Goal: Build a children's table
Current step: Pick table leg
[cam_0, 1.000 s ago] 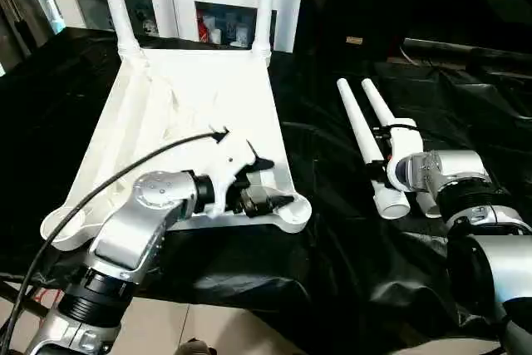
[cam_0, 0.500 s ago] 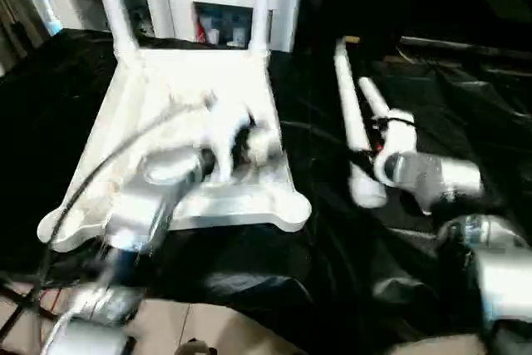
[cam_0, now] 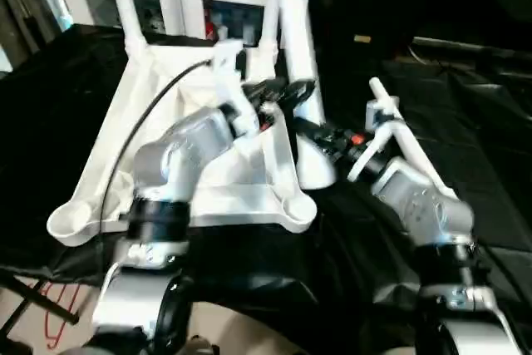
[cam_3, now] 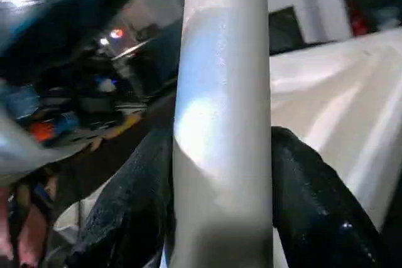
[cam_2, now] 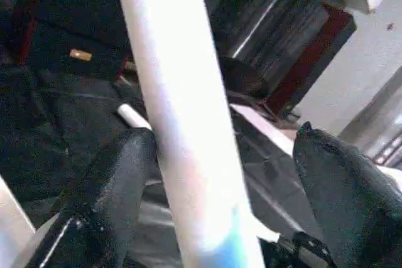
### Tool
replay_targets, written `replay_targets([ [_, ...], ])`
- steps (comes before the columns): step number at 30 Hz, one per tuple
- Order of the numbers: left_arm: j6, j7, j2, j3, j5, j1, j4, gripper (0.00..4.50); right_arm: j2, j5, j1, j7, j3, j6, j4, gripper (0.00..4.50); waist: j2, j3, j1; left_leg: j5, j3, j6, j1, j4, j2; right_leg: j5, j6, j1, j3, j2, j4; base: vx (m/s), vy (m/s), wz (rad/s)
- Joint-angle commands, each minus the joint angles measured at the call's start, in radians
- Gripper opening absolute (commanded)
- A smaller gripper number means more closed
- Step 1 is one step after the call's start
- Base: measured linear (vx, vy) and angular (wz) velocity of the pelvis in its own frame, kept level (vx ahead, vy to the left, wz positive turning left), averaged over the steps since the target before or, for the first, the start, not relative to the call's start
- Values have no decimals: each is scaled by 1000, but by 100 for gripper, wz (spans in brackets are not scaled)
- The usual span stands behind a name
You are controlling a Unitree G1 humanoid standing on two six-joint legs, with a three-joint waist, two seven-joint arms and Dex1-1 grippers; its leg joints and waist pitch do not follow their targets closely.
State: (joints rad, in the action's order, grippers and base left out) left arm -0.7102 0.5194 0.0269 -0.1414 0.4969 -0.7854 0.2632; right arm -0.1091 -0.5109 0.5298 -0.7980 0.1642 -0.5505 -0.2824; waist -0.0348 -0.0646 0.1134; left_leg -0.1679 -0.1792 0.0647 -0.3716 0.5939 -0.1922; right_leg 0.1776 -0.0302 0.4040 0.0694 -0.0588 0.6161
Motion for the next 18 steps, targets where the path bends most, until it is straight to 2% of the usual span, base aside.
replay_targets([
  [1,-25,5,-13,5,26,-8,0,399,-1,-10,-2,-21,-27,-13,35,186,-2,76,5,-157,13,-29,11,-63,-34,234,-158,-59,-47,-84,-80,0,0,0],
  [2,-32,3,-17,7,32,-5,-6,399,0,-11,-4,-26,-34,-13,42,186,-7,76,4,-155,12,-30,11,-62,-34,236,-156,-59,-47,-84,-81,0,0,0],
  [4,-40,0,-20,8,36,-4,-7,399,-1,-17,-9,-29,-39,-18,55,186,-5,76,5,-142,13,-30,11,-62,-35,224,-152,-57,-47,-83,-80,0,0,0],
  [5,-47,-13,-20,8,27,-5,7,399,-6,-24,-13,-31,-49,-31,72,186,-11,76,3,-140,12,-32,10,-63,-35,224,-151,-57,-47,-82,-80,0,0,0],
  [6,-50,-18,-20,7,23,-6,13,399,-8,-27,-16,-32,-53,-37,81,186,-7,76,5,-133,13,-32,11,-63,-36,217,-150,-58,-47,-84,-78,0,0,0],
  [9,-45,-69,-27,-24,16,-18,53,399,-18,-19,-10,-25,-57,-38,79,186,-8,76,4,-131,12,-33,9,-62,-33,213,-141,-58,-48,-83,-80,0,0,0],
  [11,-49,-83,-33,-46,37,-20,53,370,-26,-10,-7,-33,-63,-34,76,186,-18,76,6,-130,12,-32,7,-62,-33,226,-136,-61,-47,-85,-81,0,0,0],
  [14,-51,-100,-31,-53,40,-17,41,363,-25,4,-3,-22,-76,-22,69,186,-14,75,7,-127,13,-31,8,-63,-35,224,-136,-58,-46,-85,-80,0,0,0],
  [15,-45,-125,-32,-61,35,-14,38,357,-19,34,1,0,-97,-2,61,186,-17,75,5,-130,14,-30,8,-64,-35,227,-133,-58,-46,-85,-81,0,0,0],
  [17,-36,-162,-37,-78,30,-15,42,323,-10,66,9,32,-117,17,49,186,-16,75,4,-132,14,-23,7,-64,-35,230,-130,-57,-46,-86,-80,0,0,0],
  [18,-25,-189,-41,-89,26,-17,45,319,1,87,16,57,-129,31,41,186,-12,74,2,-136,15,-19,9,-64,-35,236,-132,-56,-46,-86,-81,0,0,0],
])
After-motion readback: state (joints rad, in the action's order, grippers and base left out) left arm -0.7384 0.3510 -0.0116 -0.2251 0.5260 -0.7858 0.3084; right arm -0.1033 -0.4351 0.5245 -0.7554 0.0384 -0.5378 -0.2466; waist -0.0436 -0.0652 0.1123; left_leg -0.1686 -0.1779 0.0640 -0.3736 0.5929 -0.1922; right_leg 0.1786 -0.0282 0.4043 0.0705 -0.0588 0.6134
